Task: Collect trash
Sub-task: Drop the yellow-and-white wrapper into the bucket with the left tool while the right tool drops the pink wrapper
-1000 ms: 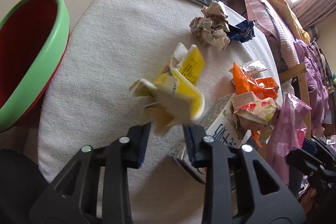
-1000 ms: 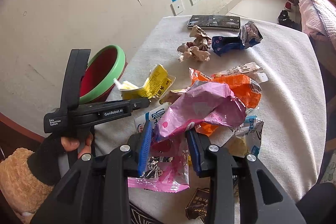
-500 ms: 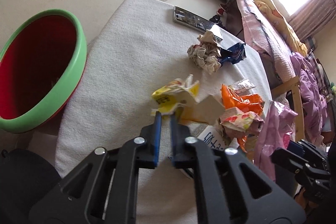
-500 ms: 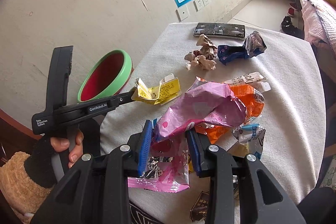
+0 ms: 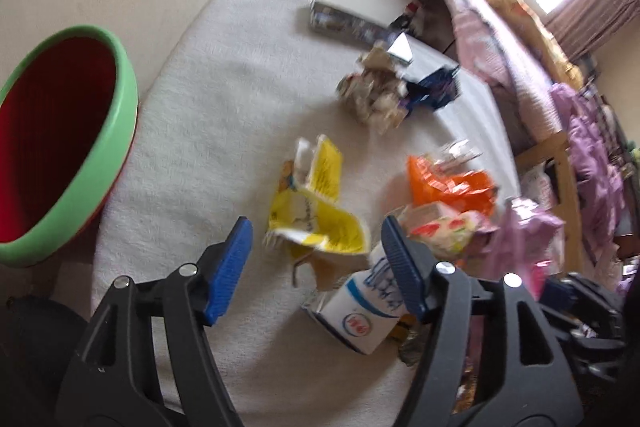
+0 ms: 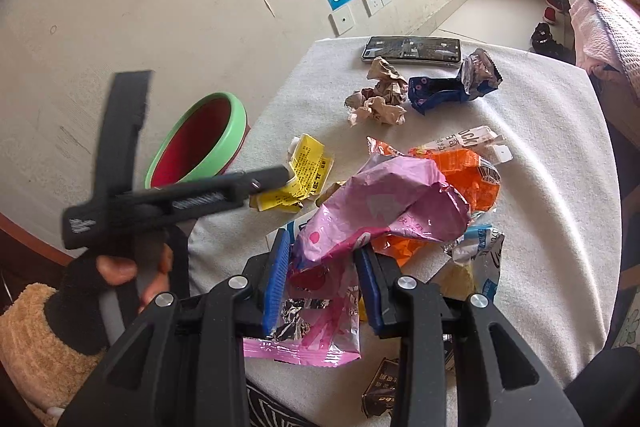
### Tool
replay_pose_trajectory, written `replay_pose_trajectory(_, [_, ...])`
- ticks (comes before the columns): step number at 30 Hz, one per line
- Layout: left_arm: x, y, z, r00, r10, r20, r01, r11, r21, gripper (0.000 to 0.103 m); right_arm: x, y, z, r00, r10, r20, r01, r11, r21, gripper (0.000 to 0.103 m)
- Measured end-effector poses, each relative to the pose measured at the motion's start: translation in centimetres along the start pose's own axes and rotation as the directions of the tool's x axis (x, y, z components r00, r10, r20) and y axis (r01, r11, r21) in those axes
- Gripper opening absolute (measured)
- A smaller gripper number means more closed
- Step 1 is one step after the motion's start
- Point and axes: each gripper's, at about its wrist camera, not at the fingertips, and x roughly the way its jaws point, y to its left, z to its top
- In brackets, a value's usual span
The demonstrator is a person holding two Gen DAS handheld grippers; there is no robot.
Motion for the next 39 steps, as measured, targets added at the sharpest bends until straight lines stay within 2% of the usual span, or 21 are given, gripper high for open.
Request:
replay_pose_trajectory(2, [1.2,0.3,-0.5,0.999,-0.011,-0.042,0.010,1.000,-0.024,0.061,-0.1,0.0,0.0,1.000,-0.002,0.002,0.002,1.000,0.000,0.033])
replay_pose_trajectory(4, [1.8,0.4,-1.0,0.997,-0.015,-0.072,0.014,1.000,-0.026,0.038,-0.2,-0.1,0.0,1.000,-0.002,0.002,0.002,1.000,0.002,0.033])
replay_pose_trajectory(5, [1.8,0.5,-1.2,0.997,-0.021,-0.073,0.019,0.999,-0.028,0.037,-0.2,-0.1,0.0,1.000,-0.002,0.003,0.002,1.000,0.002,0.033])
replay_pose_trajectory(8, [0.7,0.8,-1.3,0.999,-0.033,-0.031,0.032,0.999,-0.041,0.035,-0.4,0.2,0.1,1.000,0.005,0.007,-0.004,1.000,-0.004,0.033])
replay_pose_trajectory(9, [0.2,0.9,-1.2,0.999,-0.033,-0.015,0.033,0.999,-0.041,0.032,-0.4,0.3,0.1,1.000,0.007,0.008,-0.007,1.000,-0.009,0.033])
replay_pose_trajectory(10, [-0.3,0.9,-1.1,0.999,-0.033,0.001,0.033,0.999,-0.039,0.022,-0.4,0.5,0.2,1.000,0.009,0.009,-0.009,1.000,-0.014,0.033])
replay_pose_trajectory(15, [-2.6,1.3,-0.7,0.997,-0.023,0.073,0.025,0.999,-0.026,0.022,-0.4,1.3,0.6,1.000,0.016,0.012,-0.016,0.999,-0.039,0.033])
replay_pose_trajectory(19, [-4.2,2.2,-0.8,0.993,-0.028,0.112,0.033,0.998,-0.045,0.022,-0.1,1.9,1.1,1.000,0.018,0.007,-0.018,0.998,-0.058,0.033])
replay_pose_trajectory(25, [-6.9,4.8,-0.7,0.984,0.007,0.179,0.009,0.996,-0.091,0.022,1.0,3.5,2.5,0.999,0.034,0.008,-0.033,0.994,-0.102,0.033])
replay_pose_trajectory(30, [-8.7,7.7,-0.5,0.972,0.063,0.224,-0.030,0.988,-0.151,0.022,2.9,5.8,4.0,0.997,0.082,0.003,-0.081,0.989,-0.123,0.033])
replay_pose_trajectory(39, [-10.8,13.5,-1.0,0.953,0.161,0.256,-0.088,0.958,-0.274,0.022,8.0,11.5,6.4,0.980,0.185,-0.068,-0.195,0.964,-0.180,0.033])
